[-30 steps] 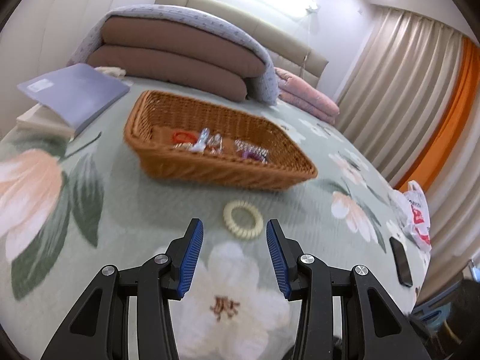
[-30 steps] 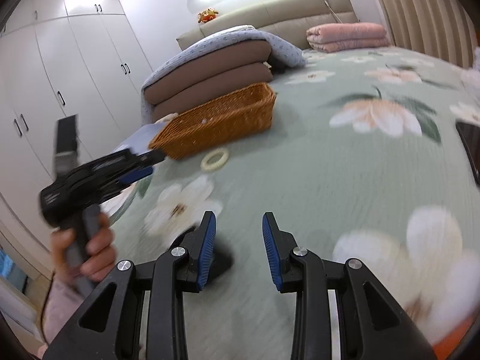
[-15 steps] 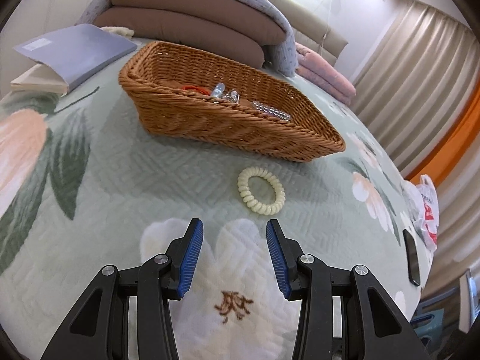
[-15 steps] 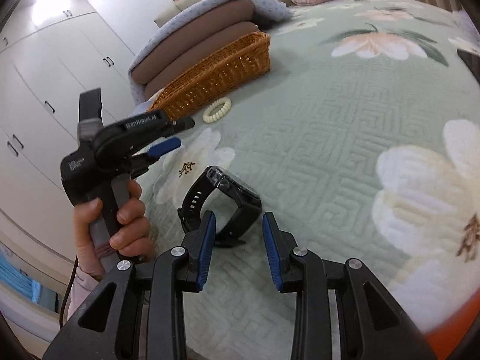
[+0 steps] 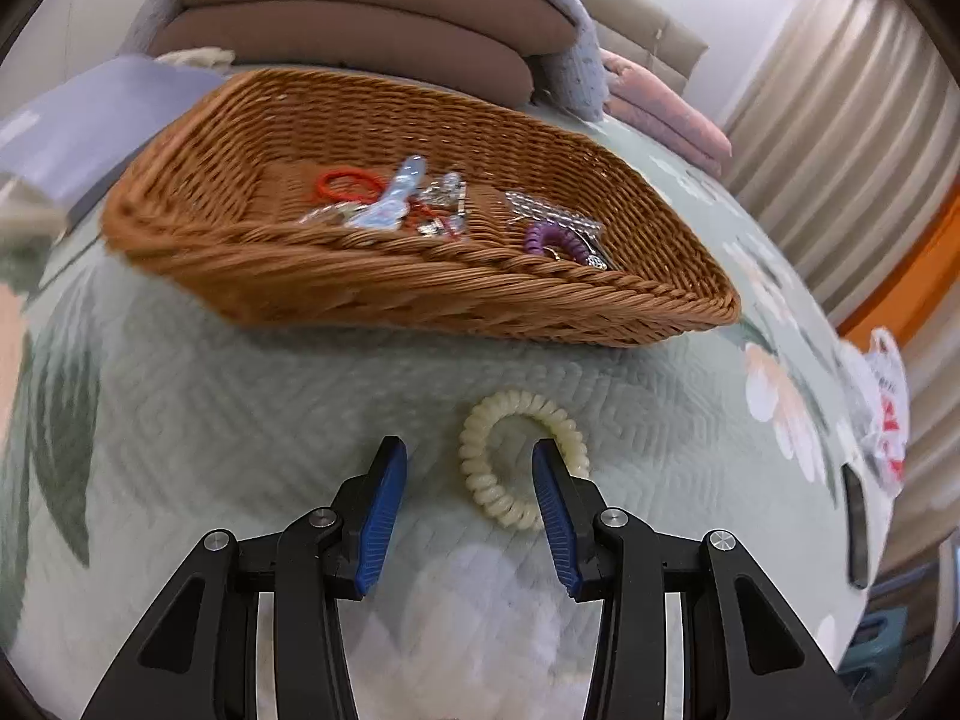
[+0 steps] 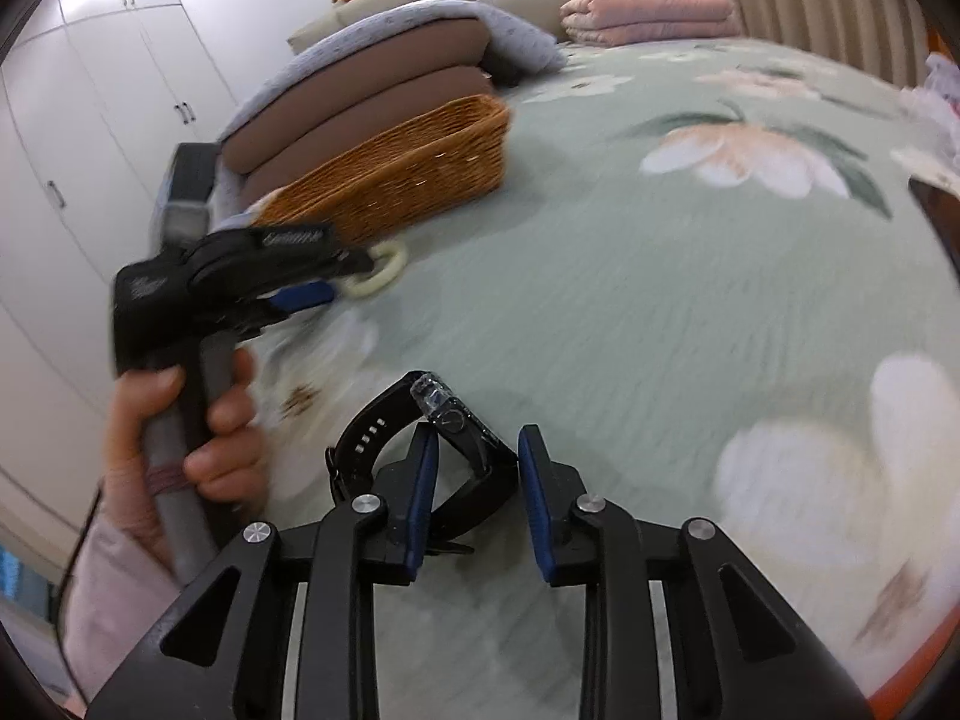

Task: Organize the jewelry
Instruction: 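Grasp the black watch with the right tool while the left tool grasps the cream coil hair tie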

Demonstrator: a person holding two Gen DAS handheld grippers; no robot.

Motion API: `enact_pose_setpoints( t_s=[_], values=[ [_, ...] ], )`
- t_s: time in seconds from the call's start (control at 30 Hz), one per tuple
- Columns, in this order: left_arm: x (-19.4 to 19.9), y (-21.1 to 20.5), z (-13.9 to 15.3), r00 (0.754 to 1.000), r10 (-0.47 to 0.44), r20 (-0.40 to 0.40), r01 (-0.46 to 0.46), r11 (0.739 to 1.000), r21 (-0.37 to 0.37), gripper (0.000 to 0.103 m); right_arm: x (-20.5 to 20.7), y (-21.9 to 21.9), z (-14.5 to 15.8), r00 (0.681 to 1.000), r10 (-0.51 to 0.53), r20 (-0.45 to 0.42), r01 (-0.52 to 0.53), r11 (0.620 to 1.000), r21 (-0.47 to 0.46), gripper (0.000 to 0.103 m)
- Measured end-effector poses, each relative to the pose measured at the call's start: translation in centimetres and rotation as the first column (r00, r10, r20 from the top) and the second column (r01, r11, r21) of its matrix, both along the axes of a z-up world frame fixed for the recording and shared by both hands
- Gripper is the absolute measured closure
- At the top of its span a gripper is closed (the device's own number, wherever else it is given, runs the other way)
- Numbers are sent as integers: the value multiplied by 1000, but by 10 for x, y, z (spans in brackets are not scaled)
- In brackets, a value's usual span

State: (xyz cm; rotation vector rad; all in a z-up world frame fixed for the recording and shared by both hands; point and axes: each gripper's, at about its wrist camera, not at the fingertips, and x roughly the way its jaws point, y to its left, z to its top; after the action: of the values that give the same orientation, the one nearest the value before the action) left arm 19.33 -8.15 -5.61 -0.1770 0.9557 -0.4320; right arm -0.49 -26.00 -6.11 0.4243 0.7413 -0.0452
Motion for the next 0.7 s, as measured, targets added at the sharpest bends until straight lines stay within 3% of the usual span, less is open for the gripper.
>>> enact_pose_setpoints(
  t_s=[0.1, 0.27, 0.37, 0.7],
  values=[
    [3, -12, 0, 1000, -19, 24, 17, 998, 66, 59, 11, -16, 0, 999, 43, 10, -43, 998, 41, 72],
    [1, -28, -1, 997, -40, 67, 28, 985, 168, 69, 25, -22, 1, 996, 94, 12, -94, 994, 51, 72],
    [-1, -29, 0, 996, -51, 71, 38, 985, 169, 73, 26, -23, -4, 994, 107, 9, -108, 990, 87, 70],
    [-8, -23, 1, 995, -60, 79, 48, 988, 148, 73, 11, -7, -5, 994, 106, -17, -106, 994, -6, 69]
  ],
)
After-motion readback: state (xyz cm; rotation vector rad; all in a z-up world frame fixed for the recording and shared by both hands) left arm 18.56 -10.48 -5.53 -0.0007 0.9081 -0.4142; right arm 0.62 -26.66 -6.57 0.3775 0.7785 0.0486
